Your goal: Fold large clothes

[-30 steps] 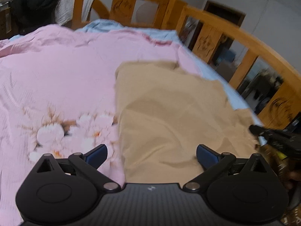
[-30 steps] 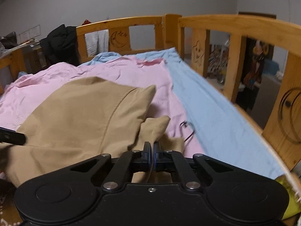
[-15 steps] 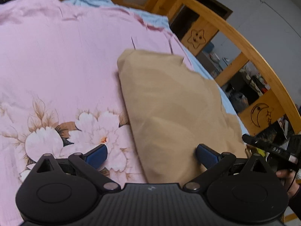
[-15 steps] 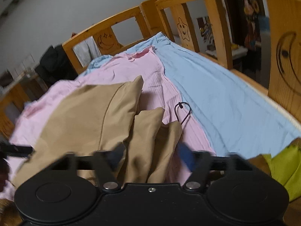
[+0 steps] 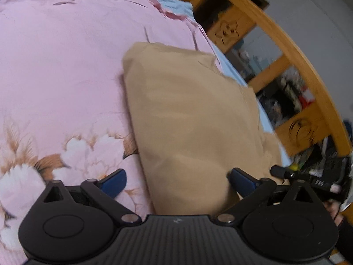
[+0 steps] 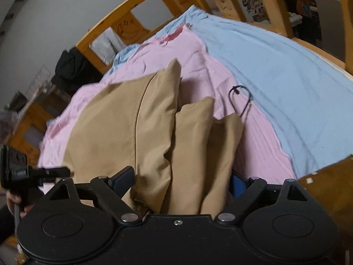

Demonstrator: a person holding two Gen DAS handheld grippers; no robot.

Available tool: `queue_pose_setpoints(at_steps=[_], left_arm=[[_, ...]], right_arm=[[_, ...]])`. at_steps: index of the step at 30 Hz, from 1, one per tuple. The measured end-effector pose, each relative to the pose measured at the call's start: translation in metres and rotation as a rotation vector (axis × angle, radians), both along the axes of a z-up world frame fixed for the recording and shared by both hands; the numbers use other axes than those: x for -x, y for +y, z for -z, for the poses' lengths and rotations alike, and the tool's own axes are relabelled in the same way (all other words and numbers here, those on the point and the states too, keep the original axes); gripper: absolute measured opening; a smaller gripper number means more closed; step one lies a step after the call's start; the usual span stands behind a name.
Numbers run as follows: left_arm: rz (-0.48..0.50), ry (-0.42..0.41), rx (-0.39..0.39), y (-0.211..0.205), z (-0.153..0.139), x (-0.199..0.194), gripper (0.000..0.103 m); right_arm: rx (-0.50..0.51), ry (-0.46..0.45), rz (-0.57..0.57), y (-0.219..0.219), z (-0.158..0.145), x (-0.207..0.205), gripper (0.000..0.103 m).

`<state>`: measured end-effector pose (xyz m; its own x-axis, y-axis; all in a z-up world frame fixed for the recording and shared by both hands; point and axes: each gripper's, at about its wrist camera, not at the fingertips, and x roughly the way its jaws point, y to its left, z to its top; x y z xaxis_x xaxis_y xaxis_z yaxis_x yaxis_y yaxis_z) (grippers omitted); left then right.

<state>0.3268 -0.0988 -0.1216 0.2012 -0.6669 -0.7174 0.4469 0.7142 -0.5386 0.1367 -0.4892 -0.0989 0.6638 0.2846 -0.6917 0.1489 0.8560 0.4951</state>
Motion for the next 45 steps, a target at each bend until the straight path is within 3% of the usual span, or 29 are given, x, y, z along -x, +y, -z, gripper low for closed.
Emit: queue_pose_setpoints(at_steps=[2, 8, 15, 24, 28, 30, 32, 35, 38, 45], left_arm=[[0.031, -0.023, -0.010, -0.011, -0.006, 0.001, 0.088], [0.031, -0.037, -0.134, -0.034, -0.022, 0.007, 0.086], [-0.021, -0.016, -0.217, -0.052, -0.029, 0.007, 0.087], [-0.026, -0.043, -0.300, -0.066, -0.038, 0.010, 0.085], [-0.040, -0.032, -0.293, -0.065, -0.034, 0.009, 0.085], [-0.046, -0.028, -0.295, -0.064, -0.035, 0.010, 0.084], [-0.050, -0.037, -0.318, -0.067, -0.039, 0.012, 0.082], [-0.067, -0.050, -0.347, -0.072, -0.045, 0.015, 0.078], [-0.085, -0.061, -0.353, -0.074, -0.051, 0.018, 0.072], [-0.103, -0.083, -0.365, -0.074, -0.067, 0.025, 0.063]], right_arm=[[0.040, 0.006, -0.023, 0.006, -0.002, -0.002, 0.080], [0.126, -0.009, -0.044, 0.017, -0.016, 0.002, 0.064], [0.200, 0.014, -0.059, 0.026, -0.021, -0.002, 0.064], [0.521, -0.073, -0.191, 0.078, -0.046, 0.006, 0.061], [0.478, -0.055, -0.181, 0.073, -0.041, 0.001, 0.056], [0.403, -0.026, -0.124, 0.062, -0.037, -0.005, 0.047], [0.331, 0.003, -0.069, 0.052, -0.034, -0.008, 0.027], [0.330, 0.006, -0.043, 0.049, -0.037, -0.008, 0.012], [0.355, -0.035, -0.064, 0.059, -0.046, -0.004, 0.007], [0.352, -0.132, -0.115, 0.079, -0.076, -0.001, 0.005]])
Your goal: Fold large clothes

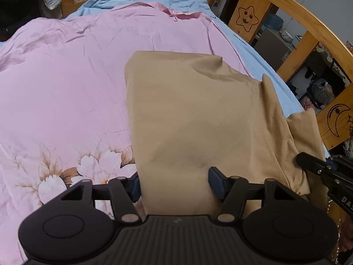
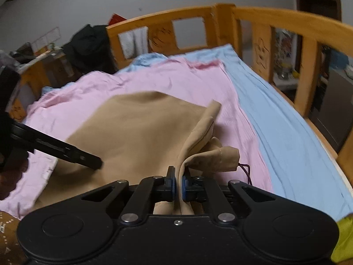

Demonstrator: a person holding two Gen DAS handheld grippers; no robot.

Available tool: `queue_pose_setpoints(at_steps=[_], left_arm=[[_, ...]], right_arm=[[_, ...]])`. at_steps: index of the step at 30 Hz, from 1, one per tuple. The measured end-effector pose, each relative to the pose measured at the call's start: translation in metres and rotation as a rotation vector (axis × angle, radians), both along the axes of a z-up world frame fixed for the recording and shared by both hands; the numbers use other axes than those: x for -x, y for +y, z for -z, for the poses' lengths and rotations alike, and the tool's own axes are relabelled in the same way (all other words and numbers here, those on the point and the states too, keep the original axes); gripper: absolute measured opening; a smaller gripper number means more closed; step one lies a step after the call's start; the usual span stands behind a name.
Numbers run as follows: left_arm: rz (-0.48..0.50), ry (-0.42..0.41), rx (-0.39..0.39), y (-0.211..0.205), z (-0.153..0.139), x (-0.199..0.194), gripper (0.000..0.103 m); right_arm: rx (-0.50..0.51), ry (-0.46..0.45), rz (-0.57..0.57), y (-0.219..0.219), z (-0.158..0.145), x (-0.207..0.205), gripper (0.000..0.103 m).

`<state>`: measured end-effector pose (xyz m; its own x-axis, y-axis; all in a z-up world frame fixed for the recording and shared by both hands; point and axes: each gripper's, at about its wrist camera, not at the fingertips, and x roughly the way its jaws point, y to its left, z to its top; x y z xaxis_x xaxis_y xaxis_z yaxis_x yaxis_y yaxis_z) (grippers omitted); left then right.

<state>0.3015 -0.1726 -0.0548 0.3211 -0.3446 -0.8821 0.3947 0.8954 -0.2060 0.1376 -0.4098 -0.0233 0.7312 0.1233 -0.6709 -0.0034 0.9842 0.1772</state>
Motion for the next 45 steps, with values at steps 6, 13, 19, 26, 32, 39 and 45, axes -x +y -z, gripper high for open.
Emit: queue_pose_setpoints(at_steps=[6, 13, 19, 26, 32, 39, 45], left_arm=[[0.004, -0.016, -0.012, -0.003, -0.003, 0.003, 0.058], [0.057, 0.009, 0.030, 0.011, 0.013, -0.004, 0.067], [0.068, 0.081, 0.194, 0.035, 0.043, -0.019, 0.086], [0.031, 0.144, 0.262, 0.032, 0.054, -0.029, 0.079], [0.046, 0.007, 0.215, 0.018, 0.022, -0.009, 0.057], [0.054, -0.043, 0.261, 0.023, -0.006, -0.014, 0.052], [0.027, -0.091, 0.266, 0.029, -0.036, -0.041, 0.051]], right_arm=[[0.018, -0.030, -0.050, 0.013, -0.014, -0.003, 0.005], [0.007, -0.005, -0.048, 0.009, -0.011, -0.007, 0.007], [-0.107, 0.082, 0.022, -0.023, 0.017, -0.020, 0.056], [-0.224, 0.146, 0.050, -0.039, 0.049, -0.036, 0.024], [-0.226, 0.075, -0.068, -0.015, 0.025, -0.035, 0.007], [-0.159, -0.049, -0.148, 0.008, -0.022, -0.041, 0.006], [-0.137, -0.134, -0.177, 0.018, -0.057, -0.068, 0.006]])
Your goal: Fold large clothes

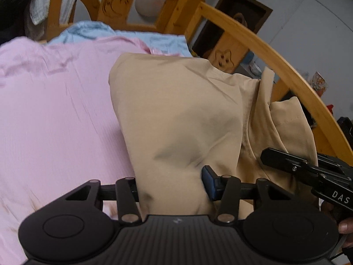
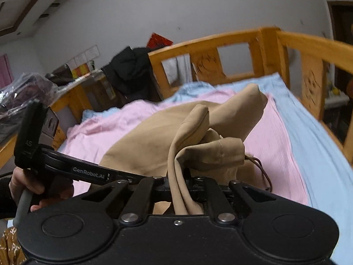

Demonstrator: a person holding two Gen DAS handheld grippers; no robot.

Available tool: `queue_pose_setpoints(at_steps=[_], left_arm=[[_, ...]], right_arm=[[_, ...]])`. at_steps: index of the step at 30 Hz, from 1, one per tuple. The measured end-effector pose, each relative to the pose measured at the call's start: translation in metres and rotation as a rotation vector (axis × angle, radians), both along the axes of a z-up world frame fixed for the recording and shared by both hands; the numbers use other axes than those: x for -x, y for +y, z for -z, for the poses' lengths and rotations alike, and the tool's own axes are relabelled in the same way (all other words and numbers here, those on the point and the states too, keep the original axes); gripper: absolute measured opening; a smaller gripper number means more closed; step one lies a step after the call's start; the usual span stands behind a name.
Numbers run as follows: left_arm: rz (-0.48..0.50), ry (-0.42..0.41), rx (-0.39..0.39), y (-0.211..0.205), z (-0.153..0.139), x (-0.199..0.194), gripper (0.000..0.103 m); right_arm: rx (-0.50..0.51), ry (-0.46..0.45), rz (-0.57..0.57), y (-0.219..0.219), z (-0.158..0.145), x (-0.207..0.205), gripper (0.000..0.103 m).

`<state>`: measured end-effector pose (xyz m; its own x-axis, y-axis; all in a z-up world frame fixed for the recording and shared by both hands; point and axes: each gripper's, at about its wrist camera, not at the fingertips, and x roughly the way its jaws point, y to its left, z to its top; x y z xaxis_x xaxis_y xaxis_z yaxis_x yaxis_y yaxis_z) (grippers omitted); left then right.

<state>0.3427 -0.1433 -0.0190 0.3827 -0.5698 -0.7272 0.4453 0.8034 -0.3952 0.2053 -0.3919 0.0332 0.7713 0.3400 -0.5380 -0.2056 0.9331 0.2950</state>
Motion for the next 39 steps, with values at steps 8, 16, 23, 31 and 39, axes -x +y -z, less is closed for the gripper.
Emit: queue_pose_setpoints(at_steps=[8, 16, 23, 31, 39], left_arm=[[-0.048, -0.065, -0.061, 0.036, -0.026, -0.060, 0.053], [-0.180, 0.067, -0.206, 0.048, 0.058, -0.111, 0.066], [-0.217, 0.012, -0.154, 0.062, 0.068, -0.096, 0.078], [-0.280, -0.068, -0.194, 0.063, 0.048, -0.071, 0.093], [-0.326, -0.181, -0.162, 0.075, 0.008, -0.027, 0.101]], right_arm=[[-0.025, -0.094, -0.007, 0.036, -0.018, -0.064, 0.006], [0.098, 0.005, 0.099, 0.050, 0.054, -0.126, 0.013], [0.174, 0.055, 0.196, 0.027, 0.096, -0.128, 0.035], [0.187, 0.050, 0.239, 0.025, 0.097, -0.114, 0.060], [0.218, -0.028, 0.320, 0.017, 0.070, -0.085, 0.084]])
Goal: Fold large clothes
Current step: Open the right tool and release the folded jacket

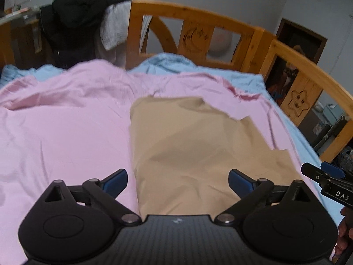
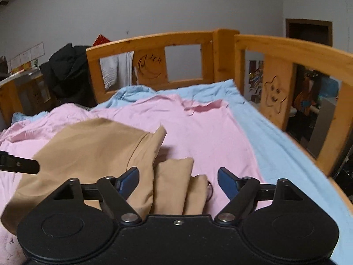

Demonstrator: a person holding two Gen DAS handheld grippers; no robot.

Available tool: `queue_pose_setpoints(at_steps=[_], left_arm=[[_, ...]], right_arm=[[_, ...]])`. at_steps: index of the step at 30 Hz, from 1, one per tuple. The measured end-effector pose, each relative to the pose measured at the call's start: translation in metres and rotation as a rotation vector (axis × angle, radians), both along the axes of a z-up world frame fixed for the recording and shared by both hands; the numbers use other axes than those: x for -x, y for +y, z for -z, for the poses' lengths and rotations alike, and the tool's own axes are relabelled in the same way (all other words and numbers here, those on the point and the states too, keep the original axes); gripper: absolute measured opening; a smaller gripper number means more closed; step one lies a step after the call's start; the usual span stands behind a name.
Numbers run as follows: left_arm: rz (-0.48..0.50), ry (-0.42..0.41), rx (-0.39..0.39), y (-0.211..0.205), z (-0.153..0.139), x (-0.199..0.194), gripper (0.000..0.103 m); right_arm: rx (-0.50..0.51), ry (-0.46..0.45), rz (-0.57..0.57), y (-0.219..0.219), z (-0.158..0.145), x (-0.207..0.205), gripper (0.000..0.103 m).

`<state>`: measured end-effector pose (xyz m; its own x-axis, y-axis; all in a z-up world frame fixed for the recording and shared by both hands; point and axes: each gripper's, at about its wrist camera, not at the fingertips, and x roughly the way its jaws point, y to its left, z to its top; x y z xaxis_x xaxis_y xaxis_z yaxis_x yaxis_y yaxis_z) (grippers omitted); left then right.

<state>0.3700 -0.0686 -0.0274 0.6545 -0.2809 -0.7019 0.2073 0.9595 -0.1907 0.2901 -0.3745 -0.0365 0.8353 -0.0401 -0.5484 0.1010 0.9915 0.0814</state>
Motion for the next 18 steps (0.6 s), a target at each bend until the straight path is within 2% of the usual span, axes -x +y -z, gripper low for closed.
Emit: queue_pose_setpoints(at_steps=[3, 5, 8, 11, 15, 16, 18], left_arm=[[-0.010, -0.061, -0.014, 0.004, -0.017, 0.023, 0.102], [-0.015, -0.116, -0.025, 0.007, -0.027, 0.040, 0.102], [0.001, -0.193, -0.071, 0.012, -0.046, 0.069, 0.102], [0.057, -0.247, -0.136, 0.020, -0.067, 0.102, 0.102], [0.164, -0.239, -0.259, 0.026, -0.085, 0.143, 0.102], [0.169, -0.254, -0.265, 0.028, -0.087, 0.153, 0.102], [0.132, -0.285, -0.228, 0.035, -0.087, 0.171, 0.102]], right_arm=[[-0.011, -0.043, 0.012, 0.000, -0.017, 0.020, 0.089], [-0.022, -0.087, 0.015, 0.002, -0.030, 0.039, 0.097], [-0.015, -0.155, 0.006, 0.011, -0.049, 0.073, 0.102], [0.006, -0.199, -0.012, 0.022, -0.064, 0.106, 0.102], [0.000, -0.223, -0.034, 0.038, -0.078, 0.145, 0.102], [-0.002, -0.227, -0.035, 0.042, -0.080, 0.154, 0.102], [-0.013, -0.235, -0.036, 0.050, -0.083, 0.168, 0.102]])
